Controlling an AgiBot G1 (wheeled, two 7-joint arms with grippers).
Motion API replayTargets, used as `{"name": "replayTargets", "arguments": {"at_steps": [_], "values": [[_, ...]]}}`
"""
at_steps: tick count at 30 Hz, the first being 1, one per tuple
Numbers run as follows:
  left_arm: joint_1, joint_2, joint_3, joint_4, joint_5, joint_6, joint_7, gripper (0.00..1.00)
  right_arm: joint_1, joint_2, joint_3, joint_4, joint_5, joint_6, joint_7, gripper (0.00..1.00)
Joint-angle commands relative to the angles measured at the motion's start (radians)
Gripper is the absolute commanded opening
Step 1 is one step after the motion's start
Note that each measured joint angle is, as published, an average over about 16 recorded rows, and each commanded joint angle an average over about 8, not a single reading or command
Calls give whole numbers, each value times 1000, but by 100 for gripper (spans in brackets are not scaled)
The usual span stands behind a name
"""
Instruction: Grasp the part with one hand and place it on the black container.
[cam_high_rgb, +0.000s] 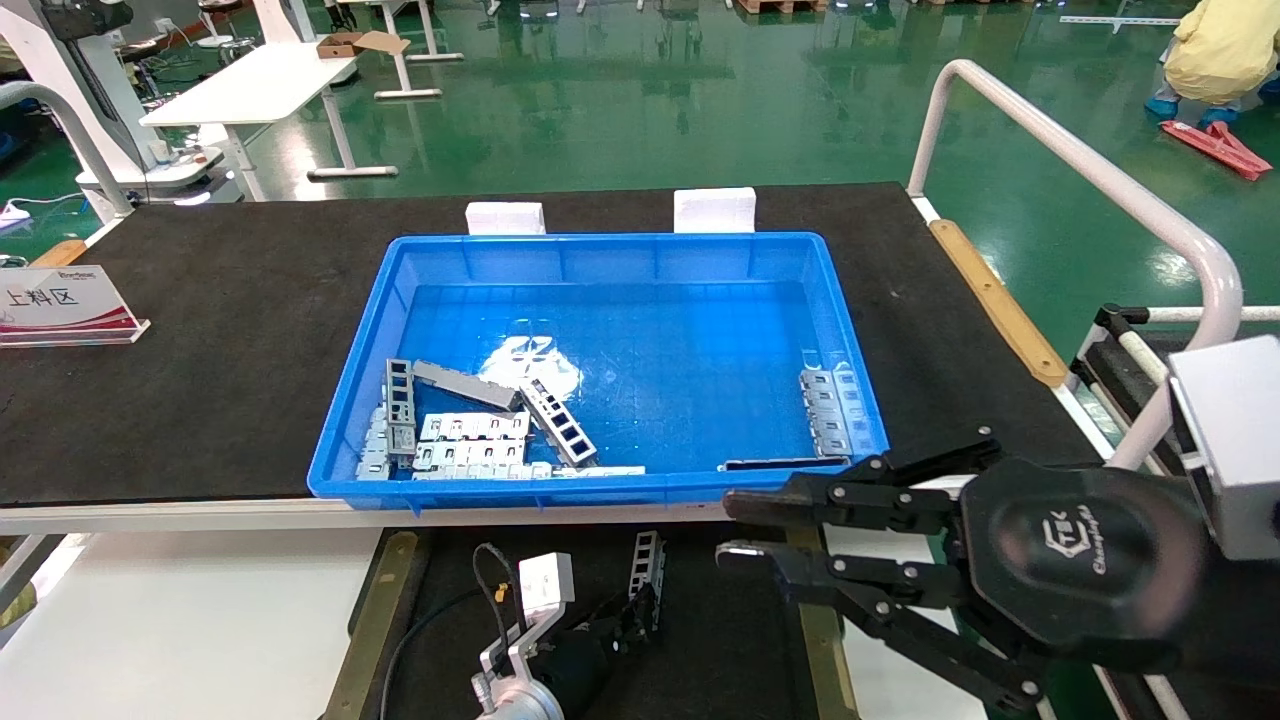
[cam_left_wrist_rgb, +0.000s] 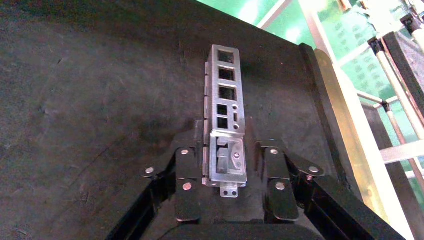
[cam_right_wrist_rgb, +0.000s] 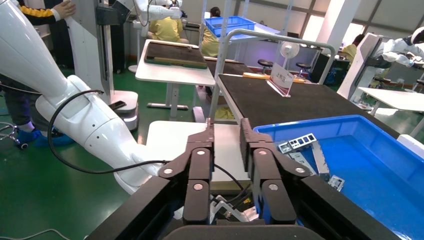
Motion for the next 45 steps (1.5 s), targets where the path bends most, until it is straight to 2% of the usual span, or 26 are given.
{"name": "replayTargets", "arguments": {"at_steps": [1,7,13,30,45], "values": [[-1,1,1,1,-1,0,-3,100,0,0,0,0,0,0,0,100],[0,-17,7,-14,13,24,5,100,0,0,0,0,0,0,0,100],[3,-73,10,-65,48,89,32,100,0,0,0,0,0,0,0,100],[-1,-356,17,-292,137,374,130,100,0,0,-1,0,1,0,0,100],[-12,-560,-55,-416,154,574,226,100,0,0,-1,0,1,0,-1,100]]}}
